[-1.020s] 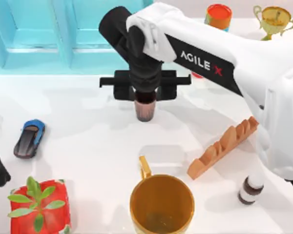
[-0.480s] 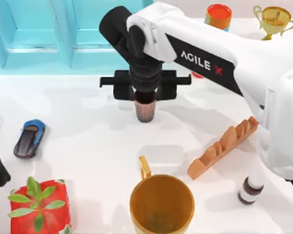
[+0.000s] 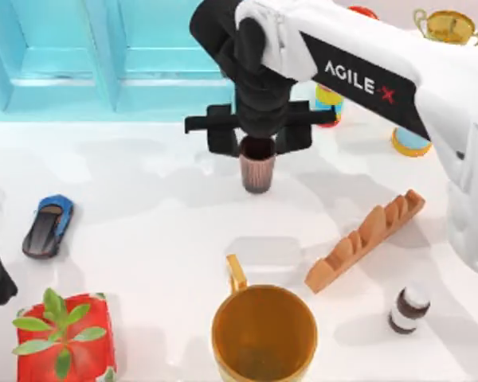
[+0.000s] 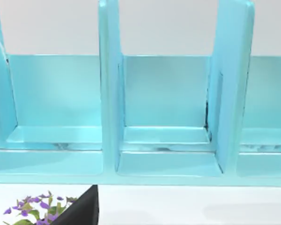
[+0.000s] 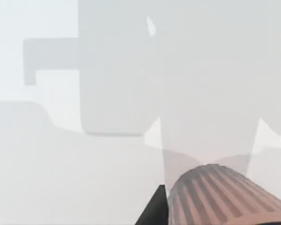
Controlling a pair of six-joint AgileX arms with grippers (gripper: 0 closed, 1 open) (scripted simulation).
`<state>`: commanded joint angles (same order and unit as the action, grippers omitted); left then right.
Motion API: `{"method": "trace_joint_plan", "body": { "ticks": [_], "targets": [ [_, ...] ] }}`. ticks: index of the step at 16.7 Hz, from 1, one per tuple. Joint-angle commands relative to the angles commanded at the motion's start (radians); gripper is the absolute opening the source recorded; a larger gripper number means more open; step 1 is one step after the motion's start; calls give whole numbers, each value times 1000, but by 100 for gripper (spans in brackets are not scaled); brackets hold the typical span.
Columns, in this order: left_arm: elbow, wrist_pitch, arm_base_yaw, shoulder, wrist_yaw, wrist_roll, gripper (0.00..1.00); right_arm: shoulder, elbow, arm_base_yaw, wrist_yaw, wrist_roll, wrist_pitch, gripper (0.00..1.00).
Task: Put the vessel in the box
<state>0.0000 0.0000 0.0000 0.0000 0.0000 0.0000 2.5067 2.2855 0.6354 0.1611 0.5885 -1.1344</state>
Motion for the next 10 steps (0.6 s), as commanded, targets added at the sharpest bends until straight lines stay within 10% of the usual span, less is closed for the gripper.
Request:
{"method": "trace_joint_plan", "body": {
  "ticks": [10],
  "targets": [
    [0,0,0,0,0,0,100,-570,-330,-756,-172,-520,35,0]
  ]
}}
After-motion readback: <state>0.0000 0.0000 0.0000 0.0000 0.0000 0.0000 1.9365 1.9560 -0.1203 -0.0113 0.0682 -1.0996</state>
